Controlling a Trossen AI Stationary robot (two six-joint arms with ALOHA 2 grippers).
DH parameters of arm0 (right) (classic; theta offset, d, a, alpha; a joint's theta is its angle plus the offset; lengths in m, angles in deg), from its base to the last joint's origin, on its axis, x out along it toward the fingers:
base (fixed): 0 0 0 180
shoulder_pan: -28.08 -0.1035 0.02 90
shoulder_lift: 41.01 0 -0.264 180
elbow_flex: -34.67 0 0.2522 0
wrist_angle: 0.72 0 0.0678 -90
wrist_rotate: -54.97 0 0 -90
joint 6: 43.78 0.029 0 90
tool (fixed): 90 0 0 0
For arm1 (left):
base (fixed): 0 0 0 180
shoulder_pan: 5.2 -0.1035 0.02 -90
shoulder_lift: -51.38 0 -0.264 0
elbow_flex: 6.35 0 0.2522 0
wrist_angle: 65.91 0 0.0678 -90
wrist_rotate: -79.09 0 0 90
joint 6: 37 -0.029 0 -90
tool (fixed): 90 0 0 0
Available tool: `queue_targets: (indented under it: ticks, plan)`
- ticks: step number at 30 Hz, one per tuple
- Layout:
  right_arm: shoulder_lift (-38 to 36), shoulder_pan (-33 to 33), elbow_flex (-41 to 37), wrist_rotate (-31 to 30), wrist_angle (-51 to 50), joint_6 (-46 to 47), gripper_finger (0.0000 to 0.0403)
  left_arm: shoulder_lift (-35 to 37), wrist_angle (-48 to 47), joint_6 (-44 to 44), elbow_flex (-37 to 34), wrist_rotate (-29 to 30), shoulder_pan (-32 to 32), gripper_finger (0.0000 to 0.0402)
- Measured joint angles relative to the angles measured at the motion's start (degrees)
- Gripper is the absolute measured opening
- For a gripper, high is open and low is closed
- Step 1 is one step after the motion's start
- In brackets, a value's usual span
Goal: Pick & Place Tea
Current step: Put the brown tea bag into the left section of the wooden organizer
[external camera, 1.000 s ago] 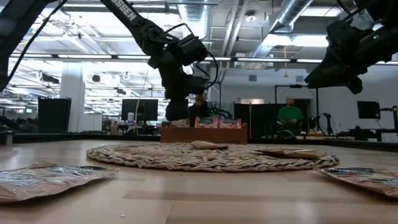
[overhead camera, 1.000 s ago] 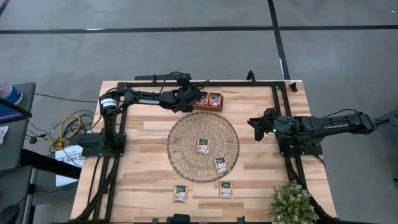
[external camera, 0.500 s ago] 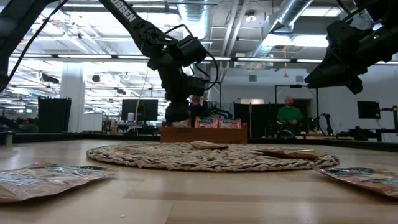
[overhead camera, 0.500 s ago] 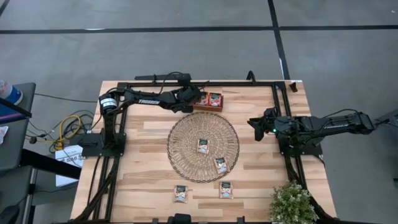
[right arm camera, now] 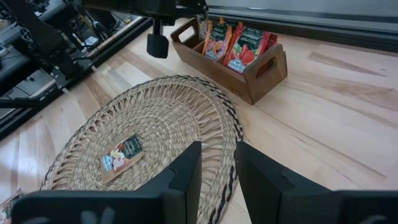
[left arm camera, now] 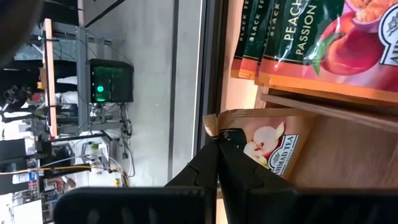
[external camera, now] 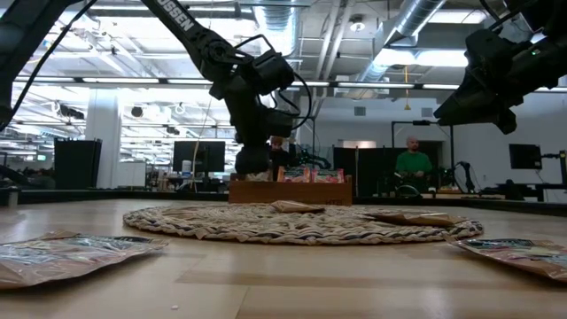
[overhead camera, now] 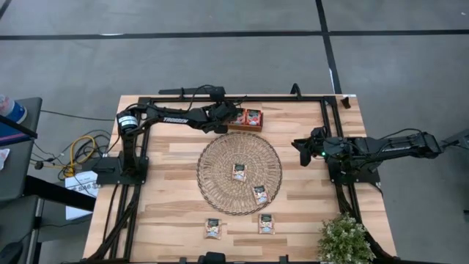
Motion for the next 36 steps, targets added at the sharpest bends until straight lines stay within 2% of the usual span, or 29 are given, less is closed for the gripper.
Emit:
queue_targets:
  ticks: [13,26,29,34,36]
  plan:
    - [0.0,0.0,0.0,0.0,0.0,0.0,0.0093,0.0,-0.1,0.0,0.0,0.2,0.1,0.0009]
    - [0.0,0.0,0.0,0.0,0.0,0.0,0.0093,0.0,-0.8,0.1,0.0,0.8,0.2,0.0101]
    - [0.0,0.0,0.0,0.0,0.0,0.0,0.0093,0.0,-0.5,-0.7,0.0,3.7,0.2,0.0114]
    - [0.0,0.0,0.0,0.1,0.0,0.4,0.0093,0.8,-0.5,-3.8,1.9,14.4,1.0,0.0120]
    - [0.0,0.0,0.0,0.1,0.0,2.3,0.0093,2.8,-0.9,-3.8,2.8,16.6,1.9,0.0119]
